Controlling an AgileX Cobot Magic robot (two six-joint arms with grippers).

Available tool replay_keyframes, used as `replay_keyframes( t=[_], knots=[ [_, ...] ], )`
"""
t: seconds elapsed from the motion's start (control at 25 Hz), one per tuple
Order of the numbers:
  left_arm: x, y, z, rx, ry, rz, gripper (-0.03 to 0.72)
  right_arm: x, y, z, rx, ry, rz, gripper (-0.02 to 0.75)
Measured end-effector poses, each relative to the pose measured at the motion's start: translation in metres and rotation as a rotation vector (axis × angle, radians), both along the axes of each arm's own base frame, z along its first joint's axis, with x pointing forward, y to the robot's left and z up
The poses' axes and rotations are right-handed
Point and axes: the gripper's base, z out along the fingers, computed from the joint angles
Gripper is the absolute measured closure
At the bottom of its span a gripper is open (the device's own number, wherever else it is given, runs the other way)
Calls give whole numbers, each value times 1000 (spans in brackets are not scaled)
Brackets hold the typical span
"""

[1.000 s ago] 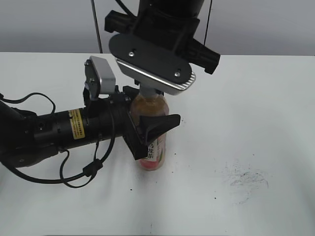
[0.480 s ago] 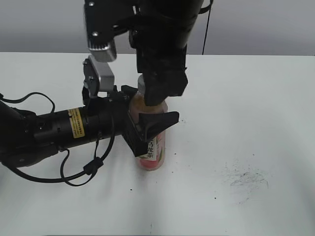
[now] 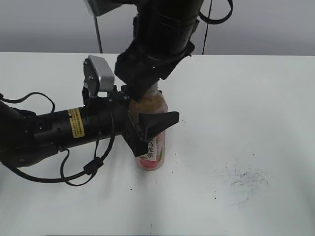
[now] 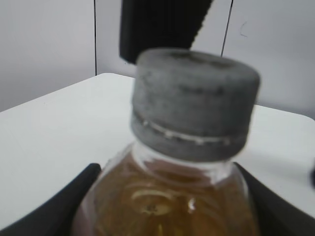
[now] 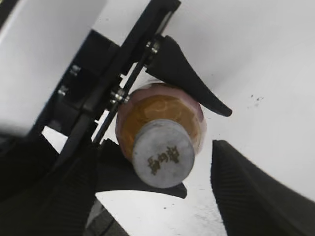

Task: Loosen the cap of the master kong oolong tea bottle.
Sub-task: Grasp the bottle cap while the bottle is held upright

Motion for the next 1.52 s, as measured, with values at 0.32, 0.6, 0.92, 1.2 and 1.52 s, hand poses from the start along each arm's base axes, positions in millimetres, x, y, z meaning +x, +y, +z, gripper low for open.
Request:
replay_keyframes(
  t=[0.32,0.6,0.92,1.2,1.52],
  knots=[
    [0,0,0,0,0,0,241,1,1,1,61,50,-241,265],
    [0,0,0,0,0,0,241,2,2,1,69,48,-252,351],
    [0,0,0,0,0,0,241,2,2,-4,45,67,-252,362],
    [0,0,0,0,0,1,241,3,1,-5,25,48,-205,460],
    [0,0,0,1,-1,-1,241,3,1,-5,-60,-70,248,460]
  ],
)
